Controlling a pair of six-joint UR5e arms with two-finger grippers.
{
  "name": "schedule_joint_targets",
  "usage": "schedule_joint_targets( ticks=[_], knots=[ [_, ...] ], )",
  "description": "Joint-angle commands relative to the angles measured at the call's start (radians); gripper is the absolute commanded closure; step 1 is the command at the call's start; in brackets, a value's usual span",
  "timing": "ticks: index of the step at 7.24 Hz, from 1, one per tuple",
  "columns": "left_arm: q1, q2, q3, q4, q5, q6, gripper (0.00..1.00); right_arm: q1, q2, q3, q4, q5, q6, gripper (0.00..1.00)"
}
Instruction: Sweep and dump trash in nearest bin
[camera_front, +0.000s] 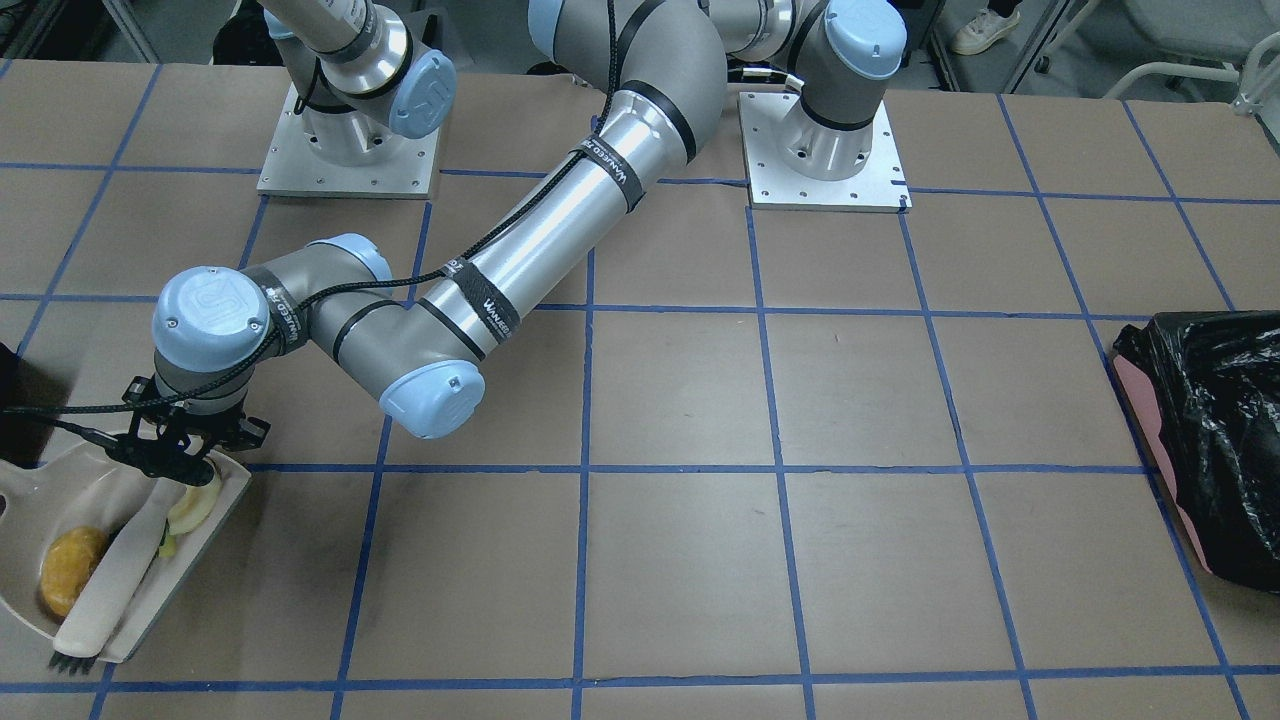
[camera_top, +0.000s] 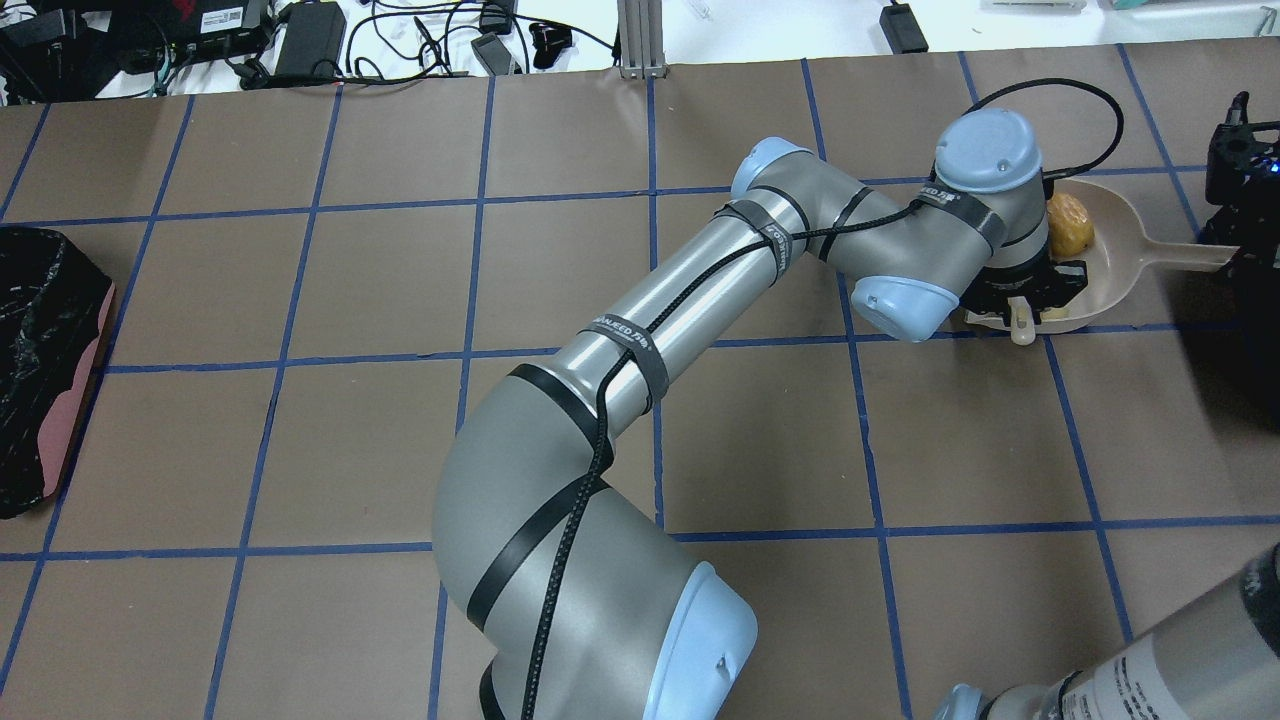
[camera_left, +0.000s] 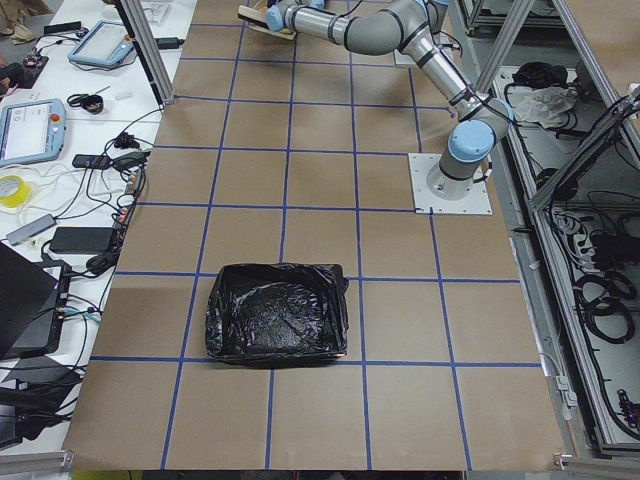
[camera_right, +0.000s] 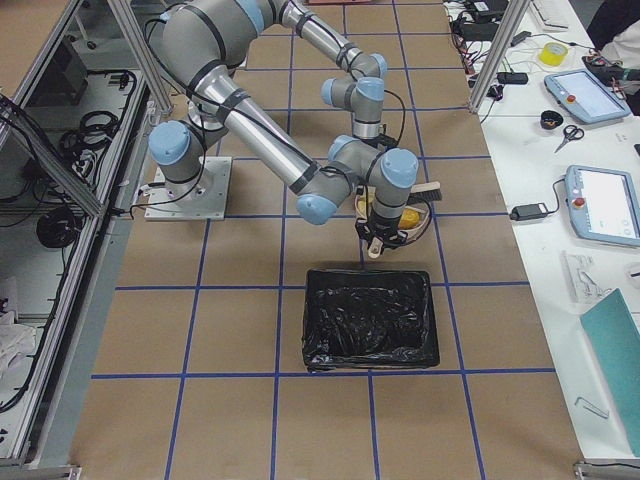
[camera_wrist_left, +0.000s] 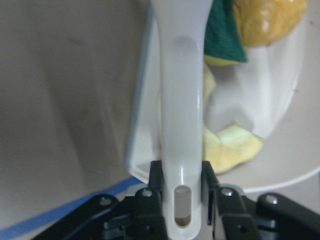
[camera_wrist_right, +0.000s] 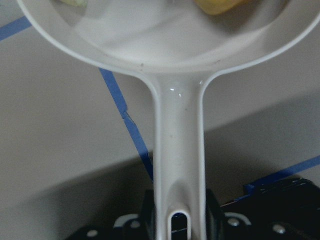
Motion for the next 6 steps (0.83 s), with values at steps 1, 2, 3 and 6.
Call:
schedule_joint_targets(
  ticks=[1,2,3,6],
  knots=[
    [0.002,0.032,-0.013,0.001,0.0,0.033,1.0,0.0,-0.008,0.0,0.004,0.021,0.0,0.82],
    [0.005,0.04,-0.017,0.001,0.001,0.043,1.0,0.0,-0.018,0.0,0.018,0.044,0.0,0.82],
    [0.008,0.041,-0.037,0.001,0.006,0.04,1.0,0.0,-0.031,0.0,0.042,0.077,0.0,0.82],
    [0.061,0.145,-0.045,-0.098,0.004,0.029,1.0,-0.017,-0.051,0.0,0.113,0.171,-0.001,0.82]
  ],
)
